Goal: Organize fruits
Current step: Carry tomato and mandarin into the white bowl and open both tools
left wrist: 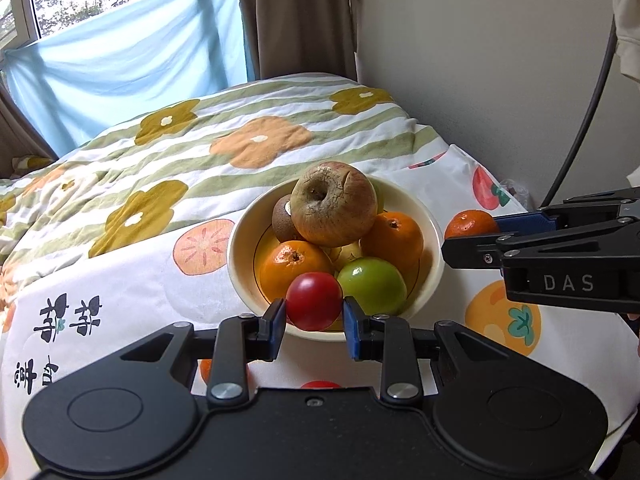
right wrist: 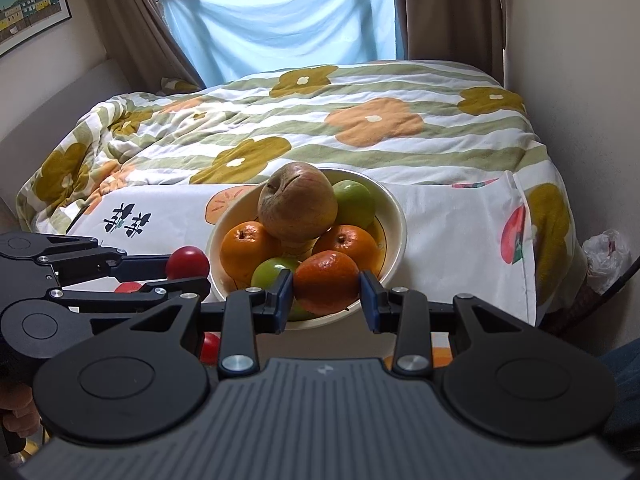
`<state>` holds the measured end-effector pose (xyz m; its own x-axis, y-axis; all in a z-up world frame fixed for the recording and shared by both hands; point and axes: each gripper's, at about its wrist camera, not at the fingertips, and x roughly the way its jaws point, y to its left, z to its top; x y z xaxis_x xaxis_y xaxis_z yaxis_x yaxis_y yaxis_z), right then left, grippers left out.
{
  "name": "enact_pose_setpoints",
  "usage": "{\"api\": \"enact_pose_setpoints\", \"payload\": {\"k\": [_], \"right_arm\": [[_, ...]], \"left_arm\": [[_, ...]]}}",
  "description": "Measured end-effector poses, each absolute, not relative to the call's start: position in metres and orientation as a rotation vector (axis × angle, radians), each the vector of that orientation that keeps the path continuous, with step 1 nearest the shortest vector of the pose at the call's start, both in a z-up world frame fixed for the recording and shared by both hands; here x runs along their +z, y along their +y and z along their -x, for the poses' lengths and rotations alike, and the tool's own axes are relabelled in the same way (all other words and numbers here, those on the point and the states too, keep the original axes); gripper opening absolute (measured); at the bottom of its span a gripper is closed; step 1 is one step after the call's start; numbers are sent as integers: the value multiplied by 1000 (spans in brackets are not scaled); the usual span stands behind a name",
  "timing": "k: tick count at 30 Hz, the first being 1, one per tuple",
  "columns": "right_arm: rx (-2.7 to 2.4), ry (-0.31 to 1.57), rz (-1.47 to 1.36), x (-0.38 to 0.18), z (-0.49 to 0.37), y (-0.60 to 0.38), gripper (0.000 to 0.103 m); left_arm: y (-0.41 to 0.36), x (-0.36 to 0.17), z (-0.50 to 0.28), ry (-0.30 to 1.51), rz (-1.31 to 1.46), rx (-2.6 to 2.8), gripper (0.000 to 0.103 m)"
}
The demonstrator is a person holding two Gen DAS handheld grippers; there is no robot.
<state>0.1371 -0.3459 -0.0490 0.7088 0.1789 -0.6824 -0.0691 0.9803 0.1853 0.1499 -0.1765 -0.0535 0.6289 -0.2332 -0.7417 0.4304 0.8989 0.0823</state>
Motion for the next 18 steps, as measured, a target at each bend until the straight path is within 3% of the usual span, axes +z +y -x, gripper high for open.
{"api": "enact_pose_setpoints", "payload": {"k": [9,12,14,15,18], "right_arm": [[171,811,-147,-65,-157,-364,51],[179,819,-143,-67,-160,-367,51],[186,819,-139,-67,-161,-367,51],[189,818,-137,-66,-160,-367,51],[198,815,-135,-64,-161,-368,51]], "left_arm": [[-193,-73,-169,859,-246,-328,35],[-194,-72,-169,854,-237,-321,53],[-193,-68,-167,842,-218,-305,88],[-192,-65,-165,826,-213,-291,94],[-189,-56,-161,811,-188,-280,95]]}}
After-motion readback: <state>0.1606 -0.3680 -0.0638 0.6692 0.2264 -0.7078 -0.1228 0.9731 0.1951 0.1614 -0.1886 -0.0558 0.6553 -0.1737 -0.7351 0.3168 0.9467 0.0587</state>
